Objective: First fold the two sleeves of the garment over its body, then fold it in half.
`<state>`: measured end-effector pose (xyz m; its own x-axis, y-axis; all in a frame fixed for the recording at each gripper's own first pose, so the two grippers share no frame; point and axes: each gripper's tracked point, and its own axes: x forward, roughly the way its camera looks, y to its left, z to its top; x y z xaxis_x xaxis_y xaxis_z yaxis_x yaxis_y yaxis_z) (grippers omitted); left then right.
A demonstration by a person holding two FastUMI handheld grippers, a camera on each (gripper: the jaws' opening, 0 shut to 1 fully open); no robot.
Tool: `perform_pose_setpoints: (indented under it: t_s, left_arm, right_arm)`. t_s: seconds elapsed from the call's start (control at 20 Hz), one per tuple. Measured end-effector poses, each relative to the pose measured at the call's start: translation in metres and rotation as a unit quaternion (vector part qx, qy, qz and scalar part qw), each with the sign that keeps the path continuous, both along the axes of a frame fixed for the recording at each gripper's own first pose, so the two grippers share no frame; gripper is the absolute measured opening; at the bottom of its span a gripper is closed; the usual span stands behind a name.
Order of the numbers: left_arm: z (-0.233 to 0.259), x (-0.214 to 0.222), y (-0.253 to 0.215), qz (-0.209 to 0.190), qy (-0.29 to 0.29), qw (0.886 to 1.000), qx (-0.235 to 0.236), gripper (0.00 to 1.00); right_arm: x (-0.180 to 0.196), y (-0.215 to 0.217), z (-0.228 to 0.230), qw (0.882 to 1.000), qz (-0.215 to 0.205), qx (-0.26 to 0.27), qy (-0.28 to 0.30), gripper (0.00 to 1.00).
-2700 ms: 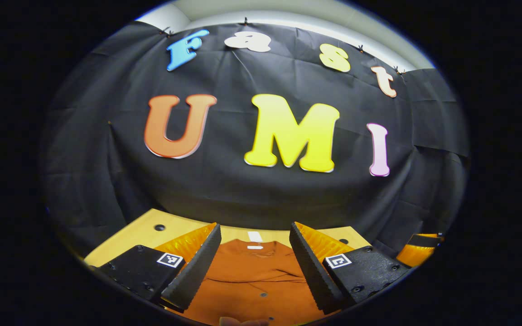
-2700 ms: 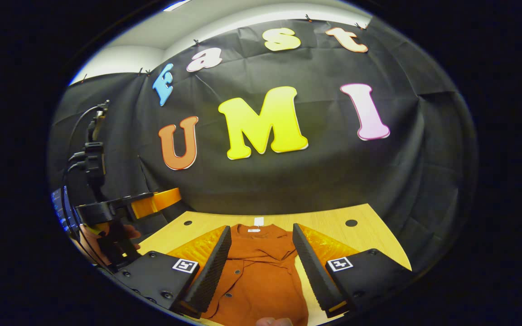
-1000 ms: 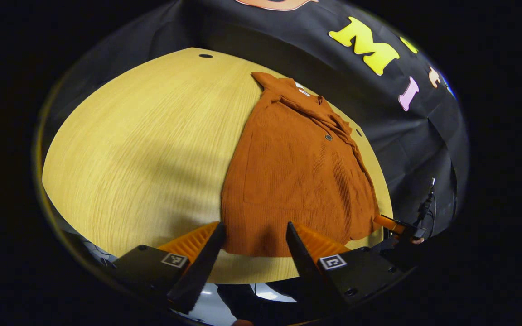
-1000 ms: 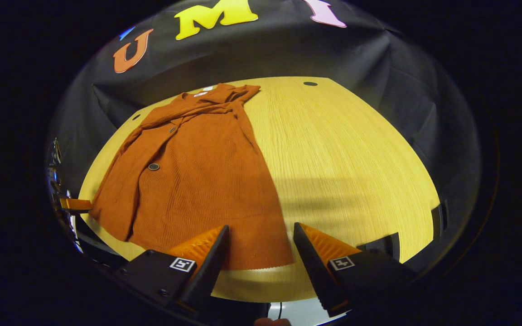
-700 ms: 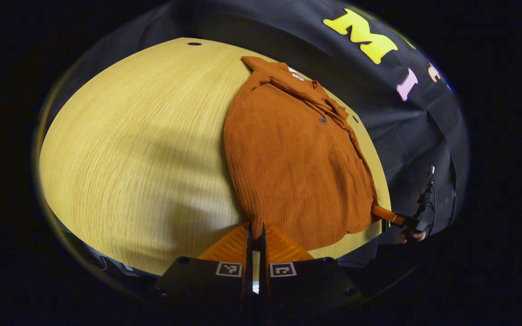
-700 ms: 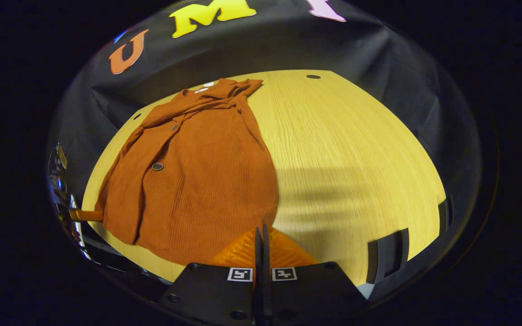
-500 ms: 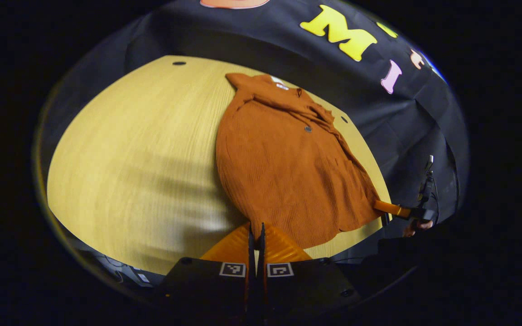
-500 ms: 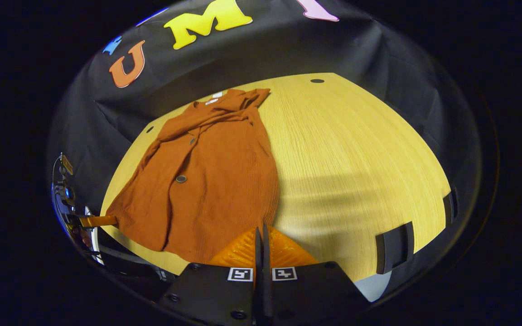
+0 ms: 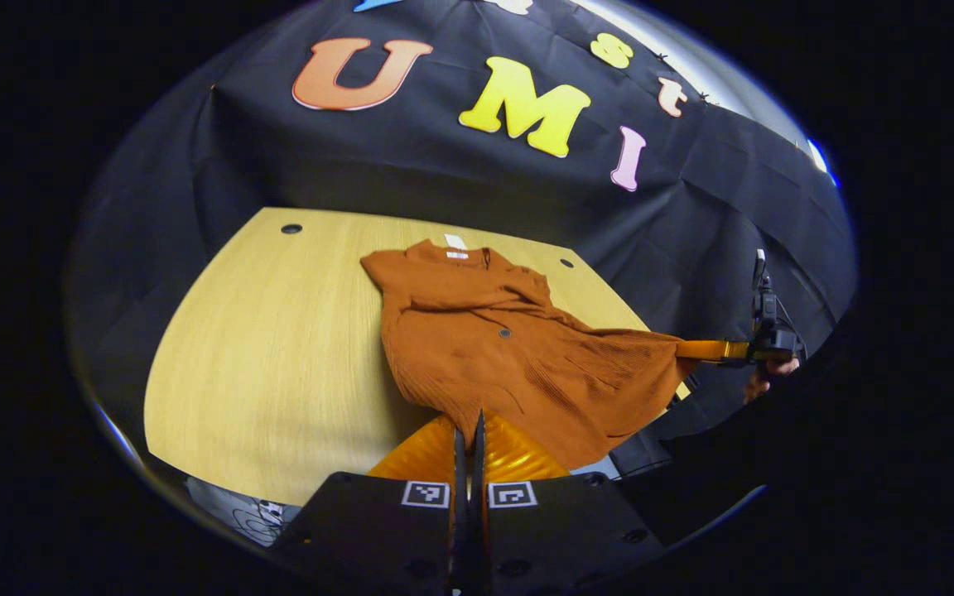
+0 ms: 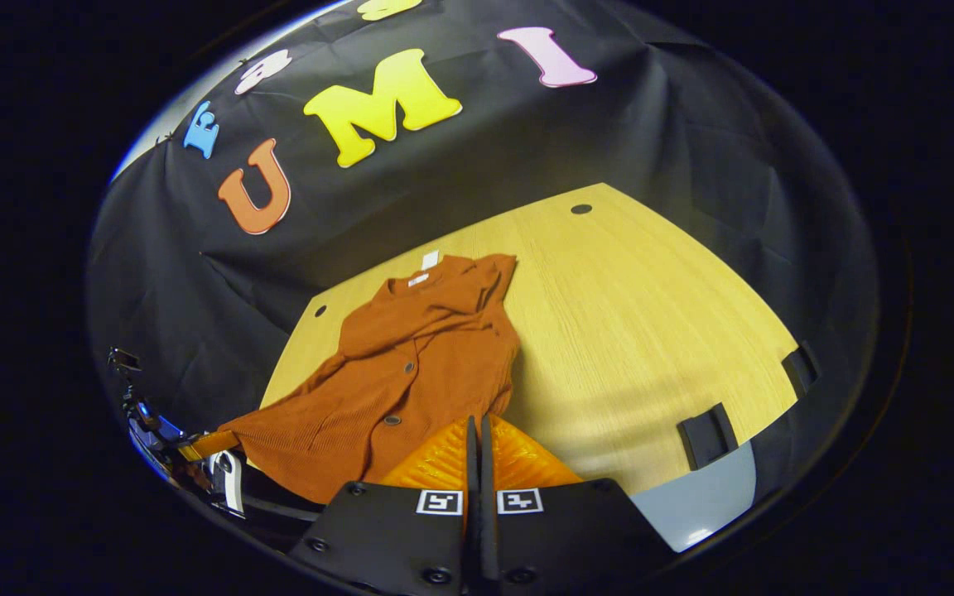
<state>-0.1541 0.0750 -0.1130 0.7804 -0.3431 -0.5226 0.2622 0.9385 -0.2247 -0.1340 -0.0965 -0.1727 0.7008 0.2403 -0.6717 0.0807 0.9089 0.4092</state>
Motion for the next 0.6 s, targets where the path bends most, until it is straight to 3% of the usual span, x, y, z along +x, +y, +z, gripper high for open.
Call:
perform_pose_setpoints:
  t_s: [0.1, 0.15, 0.25, 0.35, 0.4, 0.6]
  left_arm:
    - [0.021, 0.017, 0.005, 0.002, -0.041, 0.999, 0.019, 0.03]
    - [0.046, 0.048, 0.005, -0.002, -0.087, 0.996, 0.033, 0.03]
    - [0.066, 0.084, 0.006, -0.003, -0.111, 0.994, 0.024, 0.03]
    - [0.079, 0.118, 0.009, 0.004, -0.119, 0.993, 0.018, 0.03]
    - [0.089, 0.153, 0.011, 0.011, -0.12, 0.993, 0.009, 0.03]
    - [0.097, 0.248, 0.026, 0.015, -0.115, 0.993, 0.025, 0.03]
  right_arm:
    - [0.013, -0.002, 0.018, 1.0, -0.011, 0.001, -0.02, 0.01]
    - [0.044, -0.002, 0.04, 0.999, -0.017, -0.001, -0.043, 0.01]
    - [0.087, 0.001, 0.058, 0.998, -0.001, -0.009, -0.062, 0.01]
    - [0.129, 0.006, 0.073, 0.996, 0.018, -0.023, -0.081, 0.01]
    - [0.17, 0.012, 0.088, 0.994, 0.035, -0.029, -0.099, 0.01]
    - [0.284, 0.026, 0.078, 0.992, 0.062, -0.047, -0.103, 0.01]
